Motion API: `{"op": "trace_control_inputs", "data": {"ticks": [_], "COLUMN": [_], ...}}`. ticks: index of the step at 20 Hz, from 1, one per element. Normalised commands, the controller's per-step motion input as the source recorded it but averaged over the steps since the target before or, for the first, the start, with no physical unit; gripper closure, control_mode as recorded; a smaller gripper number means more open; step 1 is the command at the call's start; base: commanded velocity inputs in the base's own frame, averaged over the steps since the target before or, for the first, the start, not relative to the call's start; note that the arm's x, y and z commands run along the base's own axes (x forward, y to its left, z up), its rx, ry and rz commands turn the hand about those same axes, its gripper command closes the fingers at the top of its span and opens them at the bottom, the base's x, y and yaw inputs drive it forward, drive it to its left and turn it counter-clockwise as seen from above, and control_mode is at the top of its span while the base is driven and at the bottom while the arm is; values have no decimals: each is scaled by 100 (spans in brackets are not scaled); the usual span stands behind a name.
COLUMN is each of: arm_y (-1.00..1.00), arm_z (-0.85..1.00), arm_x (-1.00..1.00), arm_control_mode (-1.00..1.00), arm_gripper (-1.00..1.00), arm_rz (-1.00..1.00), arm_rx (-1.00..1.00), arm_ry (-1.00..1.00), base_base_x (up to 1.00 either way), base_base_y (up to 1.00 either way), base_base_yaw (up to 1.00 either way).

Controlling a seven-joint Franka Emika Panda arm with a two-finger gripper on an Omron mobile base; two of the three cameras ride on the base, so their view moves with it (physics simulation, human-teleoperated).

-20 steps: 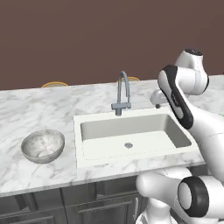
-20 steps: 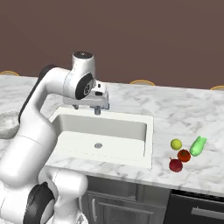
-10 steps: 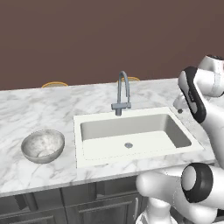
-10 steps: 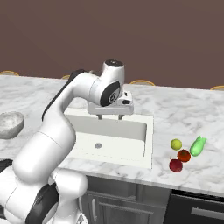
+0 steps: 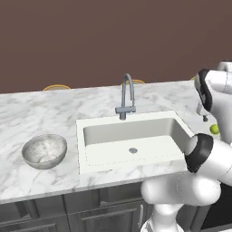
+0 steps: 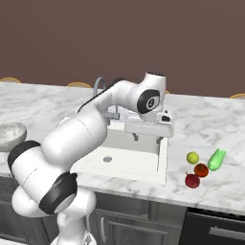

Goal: There is a mixed pile of frozen fruits and vegetables on the counter. Locate all the frozen vegetables and place the items in a bowl on the counter. Take all the frozen fruits and defrost them in a running sink.

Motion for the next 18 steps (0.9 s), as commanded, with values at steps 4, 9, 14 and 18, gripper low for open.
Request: {"op": "trace_control_inputs", "data": {"ticks": [4, 9, 14, 18], "arm_y": [-71, -72, -71, -40], "arm_z": [-51, -53, -50, -30], "arm_x": [0, 2, 8, 17], "arm_control_mode": [-100, -100, -100, -100], "arm_gripper": [-100, -100, -100, -100], "arm_rz": [-15, -6, -6, 0], "arm_rx": [-6, -5, -6, -8], "arm_ry": [8, 0, 3, 1], "base_base_x": [0, 0, 0, 0], "base_base_y": [0, 0, 0, 0], "base_base_yaw": [0, 0, 0, 0]}}
